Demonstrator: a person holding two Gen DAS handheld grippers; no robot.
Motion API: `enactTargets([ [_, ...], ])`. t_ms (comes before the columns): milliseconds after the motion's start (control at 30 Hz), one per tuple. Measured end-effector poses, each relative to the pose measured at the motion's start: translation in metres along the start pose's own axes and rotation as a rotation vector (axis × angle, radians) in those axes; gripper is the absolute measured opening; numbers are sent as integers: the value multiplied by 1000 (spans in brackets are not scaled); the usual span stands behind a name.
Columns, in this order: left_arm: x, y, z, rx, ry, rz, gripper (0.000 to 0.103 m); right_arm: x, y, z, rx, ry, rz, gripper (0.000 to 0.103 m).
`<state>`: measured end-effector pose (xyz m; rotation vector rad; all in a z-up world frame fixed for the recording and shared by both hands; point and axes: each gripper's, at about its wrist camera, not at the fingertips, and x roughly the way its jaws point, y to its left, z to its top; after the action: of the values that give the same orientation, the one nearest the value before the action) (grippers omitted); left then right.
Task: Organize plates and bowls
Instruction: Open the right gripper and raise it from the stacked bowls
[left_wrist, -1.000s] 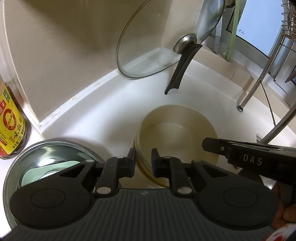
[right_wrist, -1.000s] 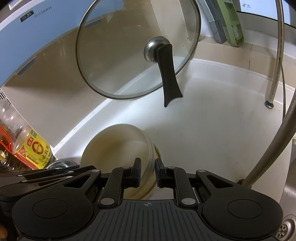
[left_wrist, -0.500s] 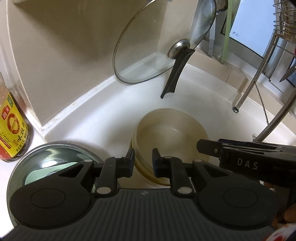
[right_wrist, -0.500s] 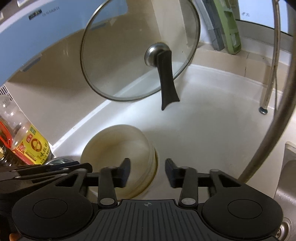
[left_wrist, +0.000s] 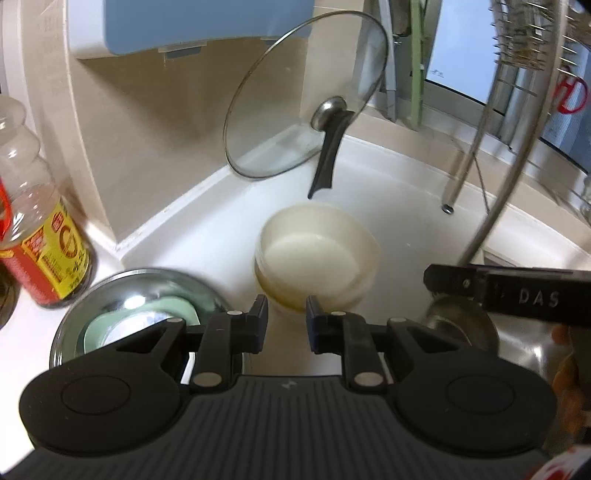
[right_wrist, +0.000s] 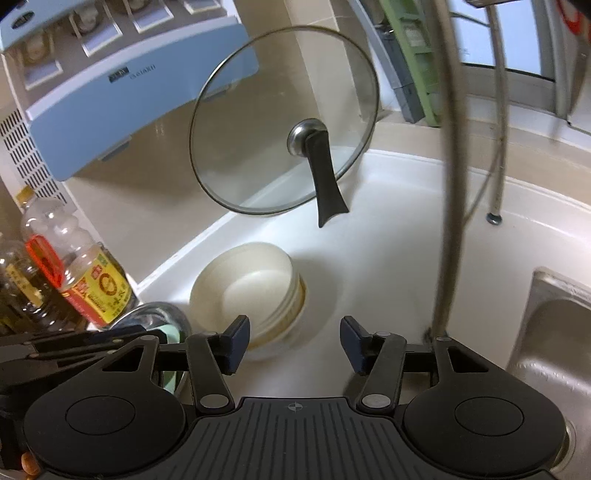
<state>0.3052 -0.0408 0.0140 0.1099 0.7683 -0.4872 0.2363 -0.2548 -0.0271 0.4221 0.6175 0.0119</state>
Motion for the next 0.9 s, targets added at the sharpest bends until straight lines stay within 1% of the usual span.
enactTargets([
  [200,-29,-12,-23,0,-10,-4,19,-33,-6,-22,8,0,9,61],
  [333,-46,-22,-38,13,-19,18,19,-49,-8,-40,2,16,14,64],
  [667,-68,-46,-76,-17,19,50,19,-76,-9,-84,-33,73,20,65],
  [900,-82,-56,-98,-33,34,66,19,-91,-12,-106,-50,100,22,65],
])
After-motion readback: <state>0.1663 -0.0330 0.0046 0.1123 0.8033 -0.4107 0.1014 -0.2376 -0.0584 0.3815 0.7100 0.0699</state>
